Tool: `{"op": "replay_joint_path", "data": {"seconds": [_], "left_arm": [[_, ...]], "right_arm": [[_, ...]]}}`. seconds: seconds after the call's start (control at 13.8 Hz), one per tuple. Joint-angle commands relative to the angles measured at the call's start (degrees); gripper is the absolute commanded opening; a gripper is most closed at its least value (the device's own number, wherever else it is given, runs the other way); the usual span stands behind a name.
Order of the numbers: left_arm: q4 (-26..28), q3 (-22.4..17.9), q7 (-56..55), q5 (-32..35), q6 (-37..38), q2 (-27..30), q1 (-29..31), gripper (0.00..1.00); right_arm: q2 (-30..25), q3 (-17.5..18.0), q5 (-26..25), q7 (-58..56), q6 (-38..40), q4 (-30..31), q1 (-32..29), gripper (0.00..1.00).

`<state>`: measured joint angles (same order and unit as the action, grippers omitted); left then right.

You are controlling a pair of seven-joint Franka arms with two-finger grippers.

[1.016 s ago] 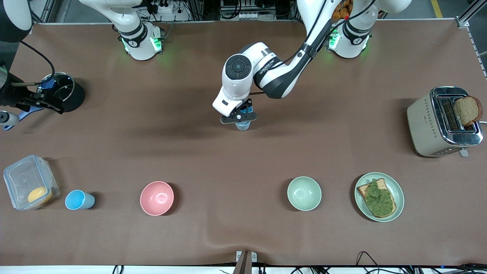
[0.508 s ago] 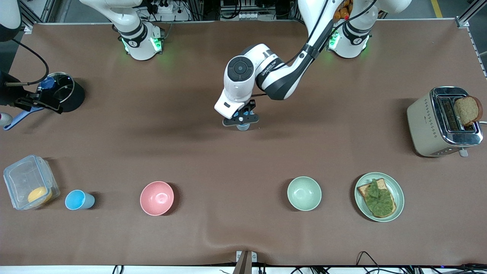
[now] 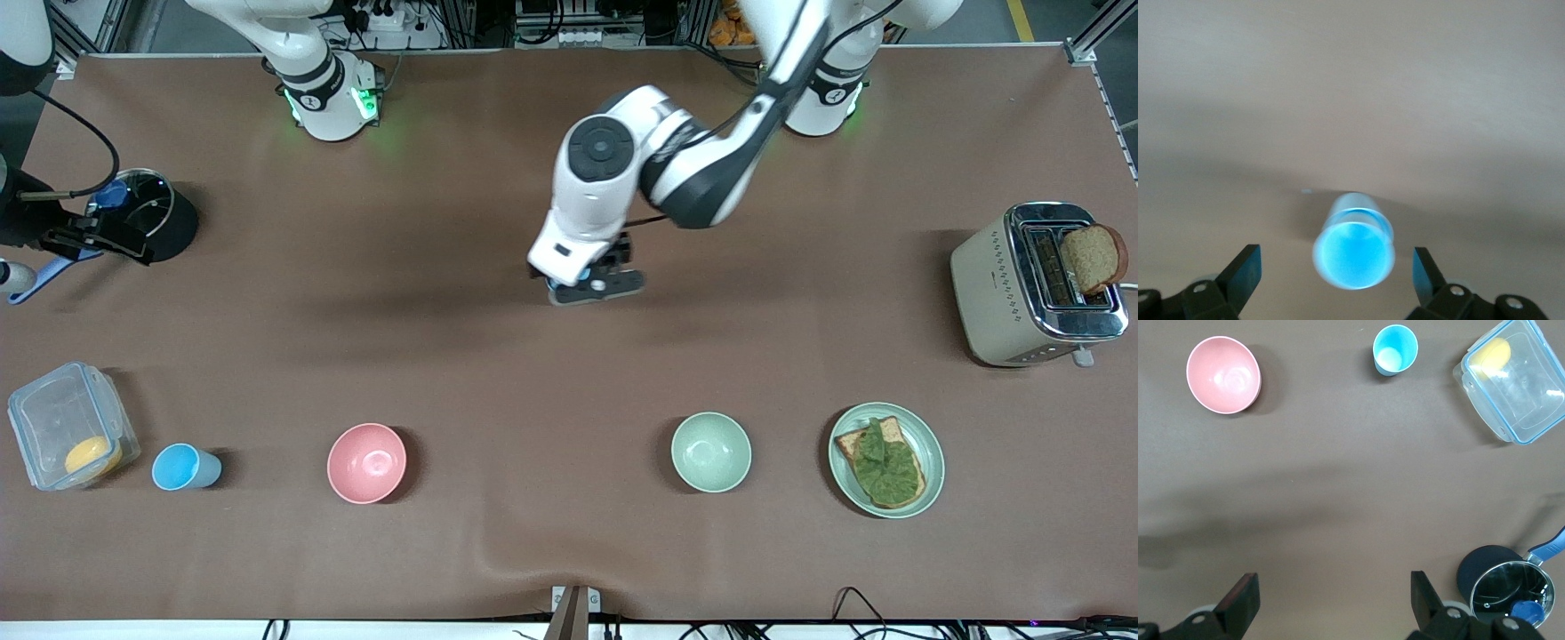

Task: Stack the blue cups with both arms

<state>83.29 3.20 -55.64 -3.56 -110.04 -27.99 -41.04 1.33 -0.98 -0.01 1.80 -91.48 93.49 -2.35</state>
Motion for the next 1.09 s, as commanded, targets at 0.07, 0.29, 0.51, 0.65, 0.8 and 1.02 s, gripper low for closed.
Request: {"op": "replay_joint_path", "data": {"seconds": [0.07,0.29,0.51,0.65,0.8,1.02], "left_arm": [[3.9,3.6,5.1,6.1,11.4,9.5,8.1,1.00],[6.3,5.2,19.5,8.6,17.1,16.5,16.1,1.00],[7.0,6.1,26.9,10.1,22.2,23.3,26.9,1.00],[7.6,6.1,37.1,9.7,22.3,26.5,31.8,1.00],[7.5,5.9,41.5,9.3,22.5,27.9,35.1,1.00],[7.8,5.5,44.6,8.8,24.0,29.0,38.0,1.00]], "right_arm": [[-1.1,0.5,0.7,0.1,0.3,0.6,-0.3,1.00],[-1.2,0.5,0.4,0.1,0.3,0.6,0.6,1.00],[-1.2,0.5,0.4,0.1,0.4,0.5,0.6,1.00],[-1.2,0.5,0.4,0.1,0.4,0.5,0.6,1.00],[-1.2,0.5,0.4,0.1,0.6,0.5,0.6,1.00],[-1.2,0.5,0.4,0.3,0.6,0.5,0.6,1.00]]}}
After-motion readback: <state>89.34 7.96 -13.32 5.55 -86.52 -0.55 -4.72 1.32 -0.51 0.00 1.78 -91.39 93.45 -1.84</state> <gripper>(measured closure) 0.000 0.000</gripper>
